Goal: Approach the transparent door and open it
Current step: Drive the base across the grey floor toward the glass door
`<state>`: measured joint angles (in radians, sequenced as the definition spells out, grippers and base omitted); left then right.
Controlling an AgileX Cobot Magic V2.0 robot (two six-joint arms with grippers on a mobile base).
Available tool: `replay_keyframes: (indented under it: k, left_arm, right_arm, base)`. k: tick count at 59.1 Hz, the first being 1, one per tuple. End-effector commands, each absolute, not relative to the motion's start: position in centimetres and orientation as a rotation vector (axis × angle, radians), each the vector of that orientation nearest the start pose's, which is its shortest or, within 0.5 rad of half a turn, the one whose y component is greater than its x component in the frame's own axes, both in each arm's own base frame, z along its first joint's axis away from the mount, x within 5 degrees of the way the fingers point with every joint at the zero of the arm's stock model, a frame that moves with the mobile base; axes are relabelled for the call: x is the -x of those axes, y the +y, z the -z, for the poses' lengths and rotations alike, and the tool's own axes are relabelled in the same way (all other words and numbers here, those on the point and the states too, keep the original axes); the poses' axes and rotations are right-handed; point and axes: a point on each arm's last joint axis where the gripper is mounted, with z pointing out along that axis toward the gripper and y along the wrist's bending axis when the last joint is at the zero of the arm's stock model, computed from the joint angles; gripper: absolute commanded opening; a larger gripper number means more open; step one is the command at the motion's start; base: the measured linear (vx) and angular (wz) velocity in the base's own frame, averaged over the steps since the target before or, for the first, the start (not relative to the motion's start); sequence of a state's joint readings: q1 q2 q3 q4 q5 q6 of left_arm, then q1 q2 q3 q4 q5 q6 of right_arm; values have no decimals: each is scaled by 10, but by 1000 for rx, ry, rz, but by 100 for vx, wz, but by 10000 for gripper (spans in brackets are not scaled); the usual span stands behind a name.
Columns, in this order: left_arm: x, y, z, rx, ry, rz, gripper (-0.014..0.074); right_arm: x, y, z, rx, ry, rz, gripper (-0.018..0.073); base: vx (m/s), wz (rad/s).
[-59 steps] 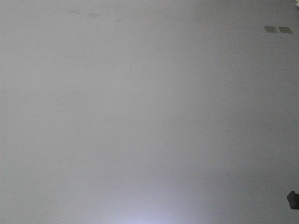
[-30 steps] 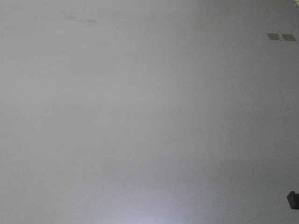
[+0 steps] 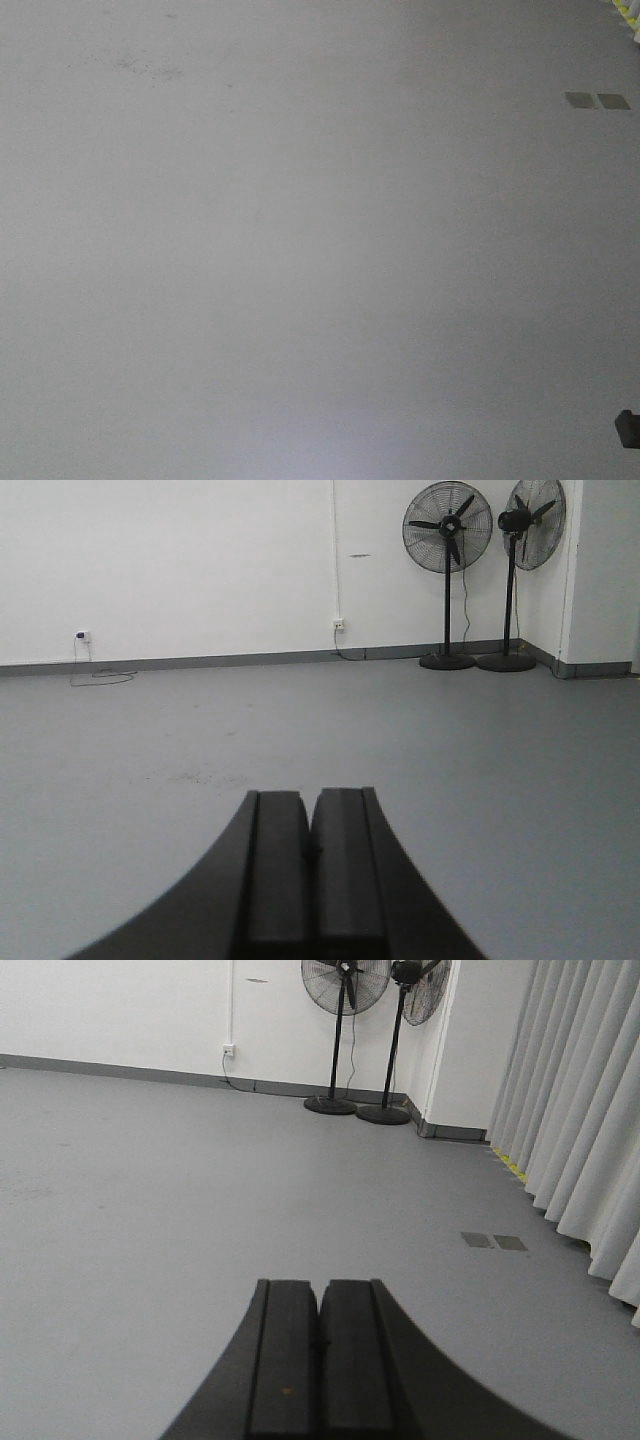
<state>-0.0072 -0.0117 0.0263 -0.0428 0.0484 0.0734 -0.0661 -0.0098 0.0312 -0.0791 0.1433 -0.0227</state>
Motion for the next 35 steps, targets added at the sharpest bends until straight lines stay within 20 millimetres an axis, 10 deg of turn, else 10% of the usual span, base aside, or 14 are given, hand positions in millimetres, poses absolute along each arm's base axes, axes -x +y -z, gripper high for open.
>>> replay_keyframes:
  k: [1,35]
  left_arm:
    - [-57,0,-198,-15,1484,-1,-6]
    - [-57,0,-198,-15,1484,-1,-6]
  right_arm:
    - [-56,-4,-194,30,1566,142,-8]
    - [-56,-4,-194,30,1566,142,-8]
  base:
    - [42,-2]
    - [47,22]
